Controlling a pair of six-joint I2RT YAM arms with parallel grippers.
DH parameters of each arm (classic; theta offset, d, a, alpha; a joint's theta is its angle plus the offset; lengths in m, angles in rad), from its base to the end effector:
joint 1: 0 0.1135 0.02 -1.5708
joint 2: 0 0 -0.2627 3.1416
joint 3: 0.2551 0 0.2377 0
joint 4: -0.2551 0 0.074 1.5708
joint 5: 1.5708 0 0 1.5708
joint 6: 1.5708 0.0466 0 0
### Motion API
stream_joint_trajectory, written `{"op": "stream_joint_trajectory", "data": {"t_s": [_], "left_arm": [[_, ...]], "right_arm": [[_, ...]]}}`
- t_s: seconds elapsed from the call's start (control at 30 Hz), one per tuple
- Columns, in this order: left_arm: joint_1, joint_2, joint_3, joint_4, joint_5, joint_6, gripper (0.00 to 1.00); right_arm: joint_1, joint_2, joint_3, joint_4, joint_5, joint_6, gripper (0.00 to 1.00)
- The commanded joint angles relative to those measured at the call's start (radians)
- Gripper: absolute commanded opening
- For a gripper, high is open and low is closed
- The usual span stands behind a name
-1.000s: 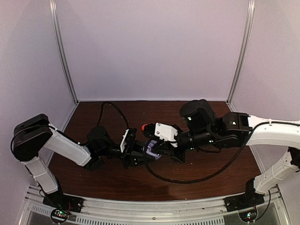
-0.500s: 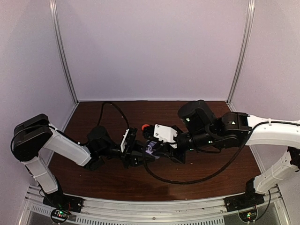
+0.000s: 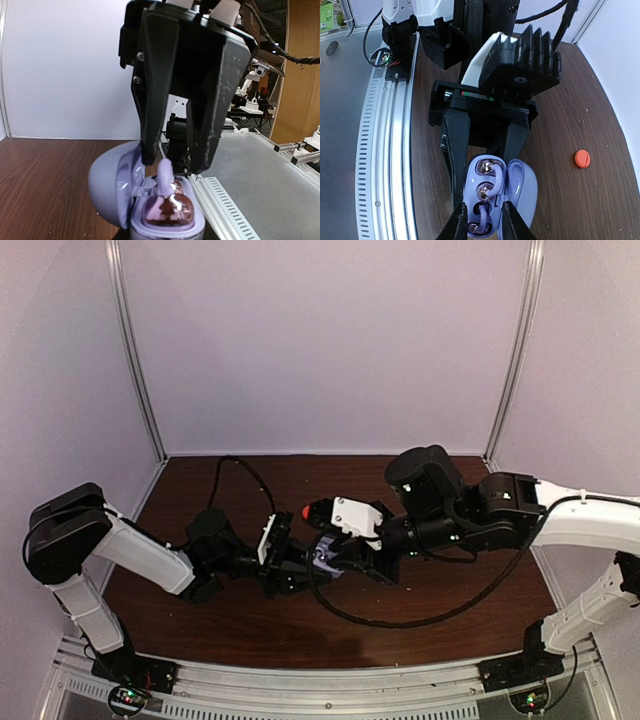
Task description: Insert the wireless bluetooth earbuds into the charging case
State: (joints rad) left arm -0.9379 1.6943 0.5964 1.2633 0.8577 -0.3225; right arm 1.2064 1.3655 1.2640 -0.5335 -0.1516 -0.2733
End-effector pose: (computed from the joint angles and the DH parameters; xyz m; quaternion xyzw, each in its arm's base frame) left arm 0.1571 -0.2737 0.2140 0.4804 0.4640 -0.6261 0.4023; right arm 0.0996 0.2809 0.3358 -0.6252 0.6343 0.2626 0.3713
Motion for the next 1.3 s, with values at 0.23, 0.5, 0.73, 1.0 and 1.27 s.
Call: {"op": "stream_joint_trajectory", "data": {"t_s": [0.23, 0.5, 0.73, 1.0, 1.27], "left_arm": [[-0.005, 0.005, 0.034, 0.029, 0.017, 0.029, 0.0], [-0.006, 0.0, 0.034, 0.024, 0.016, 0.035, 0.0], [-0.006, -0.002, 0.027, 0.044, 0.014, 0.025, 0.0], [-0.004, -0.002, 0.018, 0.092, 0.012, -0.004, 0.0], [-0.004, 0.002, 0.025, 0.082, 0.008, -0.001, 0.0]], "right_arm": [[0.001, 0.009, 0.078, 0.021, 0.029, 0.01, 0.2], [0.001, 0.032, 0.063, 0.036, 0.032, 0.007, 0.17], [0.001, 0.037, 0.035, 0.043, 0.026, 0.008, 0.1], [0.001, 0.031, -0.011, 0.038, 0.012, 0.016, 0.05], [0.002, 0.036, -0.018, 0.024, -0.033, 0.017, 0.01]]}}
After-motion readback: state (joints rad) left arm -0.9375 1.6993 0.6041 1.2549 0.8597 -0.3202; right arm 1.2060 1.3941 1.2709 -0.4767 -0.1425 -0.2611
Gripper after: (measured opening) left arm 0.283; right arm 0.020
